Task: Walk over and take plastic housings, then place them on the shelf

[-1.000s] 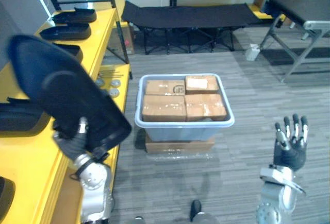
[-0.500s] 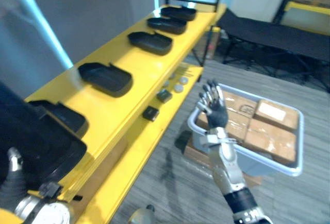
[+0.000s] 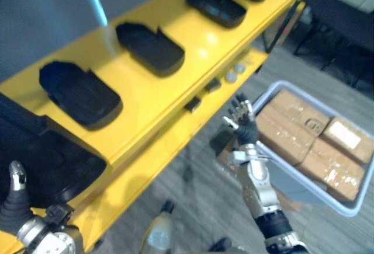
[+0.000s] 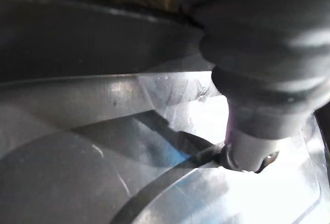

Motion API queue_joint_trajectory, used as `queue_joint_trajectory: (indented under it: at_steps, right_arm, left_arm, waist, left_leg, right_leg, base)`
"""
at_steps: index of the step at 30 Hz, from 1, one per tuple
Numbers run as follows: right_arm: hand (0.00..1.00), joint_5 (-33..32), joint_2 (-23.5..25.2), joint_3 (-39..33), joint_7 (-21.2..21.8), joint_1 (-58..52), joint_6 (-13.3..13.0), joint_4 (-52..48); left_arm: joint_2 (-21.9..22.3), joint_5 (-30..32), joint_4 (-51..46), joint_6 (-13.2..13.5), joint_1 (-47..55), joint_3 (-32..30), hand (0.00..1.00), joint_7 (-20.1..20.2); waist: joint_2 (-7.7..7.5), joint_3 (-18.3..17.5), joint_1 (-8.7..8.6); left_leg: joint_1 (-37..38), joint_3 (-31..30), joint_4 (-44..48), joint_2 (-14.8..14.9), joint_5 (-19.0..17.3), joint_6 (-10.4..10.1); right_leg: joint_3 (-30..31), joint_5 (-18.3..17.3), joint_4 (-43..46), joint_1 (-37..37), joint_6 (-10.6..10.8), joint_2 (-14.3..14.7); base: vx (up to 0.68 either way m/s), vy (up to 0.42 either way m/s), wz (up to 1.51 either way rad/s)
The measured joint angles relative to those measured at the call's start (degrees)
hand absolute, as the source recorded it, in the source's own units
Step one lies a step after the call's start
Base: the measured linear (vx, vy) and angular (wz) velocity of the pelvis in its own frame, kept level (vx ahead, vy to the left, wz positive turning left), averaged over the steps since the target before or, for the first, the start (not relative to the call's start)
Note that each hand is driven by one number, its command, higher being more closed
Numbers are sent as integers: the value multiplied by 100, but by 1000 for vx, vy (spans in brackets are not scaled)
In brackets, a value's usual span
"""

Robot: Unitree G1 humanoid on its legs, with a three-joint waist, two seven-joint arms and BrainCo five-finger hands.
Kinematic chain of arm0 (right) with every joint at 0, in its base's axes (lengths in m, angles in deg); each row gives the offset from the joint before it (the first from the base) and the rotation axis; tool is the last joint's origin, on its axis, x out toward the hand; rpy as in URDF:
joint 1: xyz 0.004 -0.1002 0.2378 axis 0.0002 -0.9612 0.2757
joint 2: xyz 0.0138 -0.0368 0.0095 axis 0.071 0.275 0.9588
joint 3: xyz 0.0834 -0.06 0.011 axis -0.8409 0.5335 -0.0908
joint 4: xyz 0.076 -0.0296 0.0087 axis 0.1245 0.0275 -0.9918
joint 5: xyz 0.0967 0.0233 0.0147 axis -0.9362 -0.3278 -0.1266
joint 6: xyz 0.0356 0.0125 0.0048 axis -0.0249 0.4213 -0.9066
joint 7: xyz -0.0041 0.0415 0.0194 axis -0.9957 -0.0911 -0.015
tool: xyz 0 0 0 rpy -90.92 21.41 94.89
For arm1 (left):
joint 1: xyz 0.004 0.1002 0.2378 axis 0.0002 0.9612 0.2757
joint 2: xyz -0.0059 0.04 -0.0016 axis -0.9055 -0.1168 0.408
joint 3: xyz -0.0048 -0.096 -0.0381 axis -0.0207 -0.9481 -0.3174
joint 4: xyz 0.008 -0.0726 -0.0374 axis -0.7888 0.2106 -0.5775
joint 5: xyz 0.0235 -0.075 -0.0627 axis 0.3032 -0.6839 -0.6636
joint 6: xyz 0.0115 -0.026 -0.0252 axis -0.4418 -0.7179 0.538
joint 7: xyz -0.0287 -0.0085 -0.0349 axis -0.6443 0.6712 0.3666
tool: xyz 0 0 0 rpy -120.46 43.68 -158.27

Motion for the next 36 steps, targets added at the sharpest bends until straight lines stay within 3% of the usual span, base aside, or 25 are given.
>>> queue_joint_trajectory:
  at_steps: [4, 9, 13, 18, 22, 29, 32, 34, 35, 36]
  right_arm:
    - [0, -32, -5, -212, 99, 139, -312, -2]
    - [0, -51, 13, -201, 291, 287, -414, 33]
    - [0, 297, 63, -117, 153, 381, -430, 87]
    - [0, 780, 65, 201, -135, 124, -425, 83]
    - [0, 843, -3, 168, -296, -273, -500, 86]
    - [0, 832, -87, -30, -195, -459, -600, 81]
    - [0, 829, -128, -277, -75, -458, -602, 76]
    - [0, 826, -207, -557, -5, -465, -571, 75]
    - [0, 826, -212, -598, 16, -493, -571, 75]
    - [0, 815, -210, -684, 32, -508, -571, 72]
  left_arm:
    - [-4, 7, 109, 56, -3, 30, 100, -167]
    - [1, -16, 115, -11, 54, 32, 100, -336]
    - [26, -412, 402, -51, 101, 22, 100, -162]
    - [23, -454, 373, 166, 228, 49, 100, 161]
    - [12, -446, 123, 361, 226, 240, 100, 190]
    - [-173, 13, -300, 583, -58, 250, 100, 25]
    - [-495, 322, -450, 637, -339, 210, 100, -65]
    - [-559, 336, -456, 615, -559, 211, 100, -51]
    - [-577, 337, -451, 592, -579, 211, 100, -51]
    - [-657, 342, -437, 550, -585, 187, 100, -59]
  waist:
    - [62, 118, -23]
    - [236, 210, -12]
    - [385, 270, 38]
    - [400, 270, 27]
    - [416, 255, -105]
    - [380, -4, -176]
    - [345, -181, -193]
    - [343, -196, -313]
    - [316, -220, -324]
    - [268, -250, -311]
  left_leg:
    - [-96, 8, 31, -34, 16, -3]
    - [-61, -311, -50, -190, 101, 0]
    - [37, -601, -244, -319, 367, -25]
    - [36, -539, -196, -383, 396, 7]
    - [14, -105, -51, -315, 301, 200]
    - [14, 485, 11, -244, 236, 292]
    - [-84, 674, 239, -266, 63, 360]
    - [22, 812, 409, -229, -141, 455]
    - [77, 841, 413, -231, -161, 487]
    - [212, 938, 416, -190, -227, 527]
  right_leg:
    - [3, -57, 164, -142, 17, -91]
    - [-340, -136, 168, 91, 95, -168]
    - [-815, -272, 132, 561, 112, -164]
    - [-581, -488, 171, 737, 67, -80]
    - [-171, -549, 119, 777, 147, 7]
    - [266, -308, -289, 770, 226, 86]
    - [280, -247, -279, 782, 314, 30]
    - [444, -253, 465, 697, 296, -223]
    - [563, -234, 781, 598, 266, -329]
    - [861, -105, 1396, 320, 68, -486]
  base:
    - [-11, 3, 1]
    - [-11, -17, 35]
    - [-16, -49, 81]
    - [-52, 13, 43]
    - [-104, 39, -2]
    - [-22, 41, -17]
    - [29, 46, -1]
    - [35, 90, 14]
    - [43, 127, -3]
    - [64, 106, -26]
